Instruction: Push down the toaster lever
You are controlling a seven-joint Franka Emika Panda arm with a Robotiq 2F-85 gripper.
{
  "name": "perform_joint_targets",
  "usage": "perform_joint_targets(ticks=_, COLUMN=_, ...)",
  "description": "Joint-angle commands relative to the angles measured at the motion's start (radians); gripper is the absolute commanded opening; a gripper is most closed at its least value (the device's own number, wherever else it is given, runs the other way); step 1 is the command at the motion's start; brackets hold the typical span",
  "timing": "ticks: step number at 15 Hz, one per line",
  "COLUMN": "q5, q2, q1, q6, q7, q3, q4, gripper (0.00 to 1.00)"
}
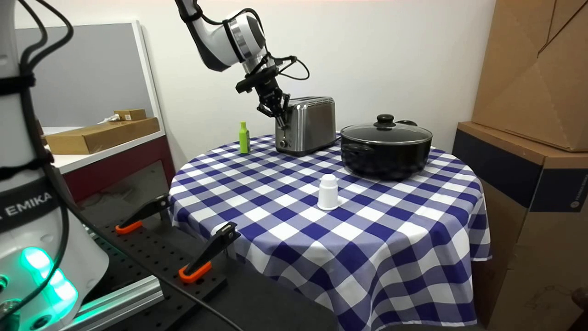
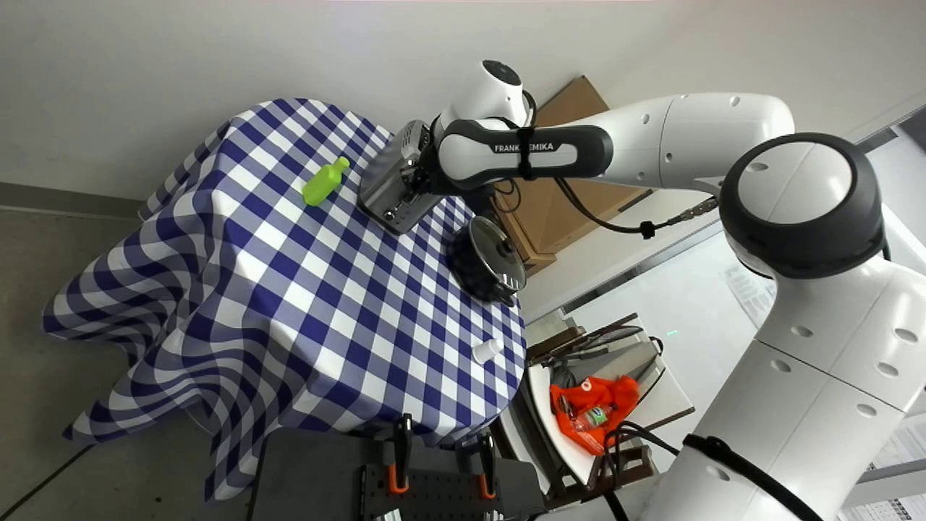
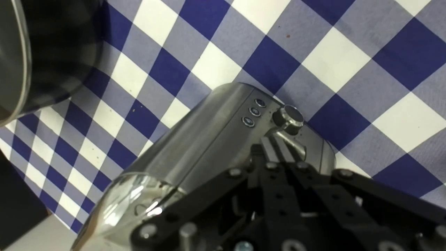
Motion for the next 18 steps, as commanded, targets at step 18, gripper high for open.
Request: perform_joint_targets(ticks=18, q5=0.583, q2=-0.235, q1=-0.190, q6=-0.056, q7=-0.291, q3=0.252, q4=-0.180, gripper=0.28)
